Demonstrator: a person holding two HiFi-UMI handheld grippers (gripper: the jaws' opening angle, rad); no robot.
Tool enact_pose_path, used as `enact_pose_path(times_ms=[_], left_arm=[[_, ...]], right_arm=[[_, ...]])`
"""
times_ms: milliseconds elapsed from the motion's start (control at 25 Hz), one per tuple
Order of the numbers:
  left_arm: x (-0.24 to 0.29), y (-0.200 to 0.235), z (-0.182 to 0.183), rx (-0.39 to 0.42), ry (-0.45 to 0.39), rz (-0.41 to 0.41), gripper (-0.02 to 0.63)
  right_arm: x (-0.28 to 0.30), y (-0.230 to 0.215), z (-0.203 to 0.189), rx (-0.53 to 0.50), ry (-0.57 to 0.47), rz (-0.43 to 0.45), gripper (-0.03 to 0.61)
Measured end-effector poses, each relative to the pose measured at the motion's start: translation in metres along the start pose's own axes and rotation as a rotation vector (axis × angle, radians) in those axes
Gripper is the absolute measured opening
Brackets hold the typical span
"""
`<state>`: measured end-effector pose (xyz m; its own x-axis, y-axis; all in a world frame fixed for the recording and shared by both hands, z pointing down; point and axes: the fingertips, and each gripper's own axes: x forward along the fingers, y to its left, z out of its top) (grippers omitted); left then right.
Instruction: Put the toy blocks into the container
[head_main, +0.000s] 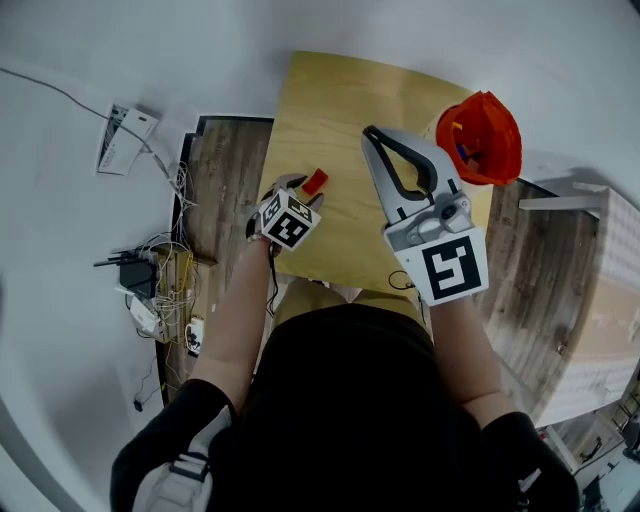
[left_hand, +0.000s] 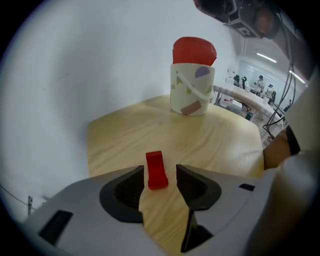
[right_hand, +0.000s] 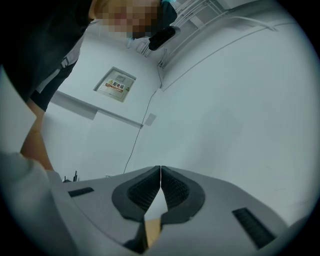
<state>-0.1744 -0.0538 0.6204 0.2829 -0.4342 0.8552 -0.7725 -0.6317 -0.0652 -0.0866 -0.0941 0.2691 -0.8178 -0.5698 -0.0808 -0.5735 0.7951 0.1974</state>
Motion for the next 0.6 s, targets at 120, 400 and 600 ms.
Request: enact_pose_path(times_ms=[120, 400, 600], left_arm=[[0.015, 0.002, -0.01, -0.014, 0.034, -0.008, 0.209], [0.032, 0.001, -0.022, -0.089, 0.055, -0.087, 0.161], [0.031, -0.001, -0.021, -0.072, 0.068, -0.08, 0.151]], right_arm=[[-0.001, -0.001, 0.0, -0.001, 0.001, -0.005, 0.029], [0.002, 0.0, -0.002, -0.036, 0.013, -0.002, 0.029], [0.003, 0.004, -0.002, -0.031, 0.016, 0.008, 0.028]])
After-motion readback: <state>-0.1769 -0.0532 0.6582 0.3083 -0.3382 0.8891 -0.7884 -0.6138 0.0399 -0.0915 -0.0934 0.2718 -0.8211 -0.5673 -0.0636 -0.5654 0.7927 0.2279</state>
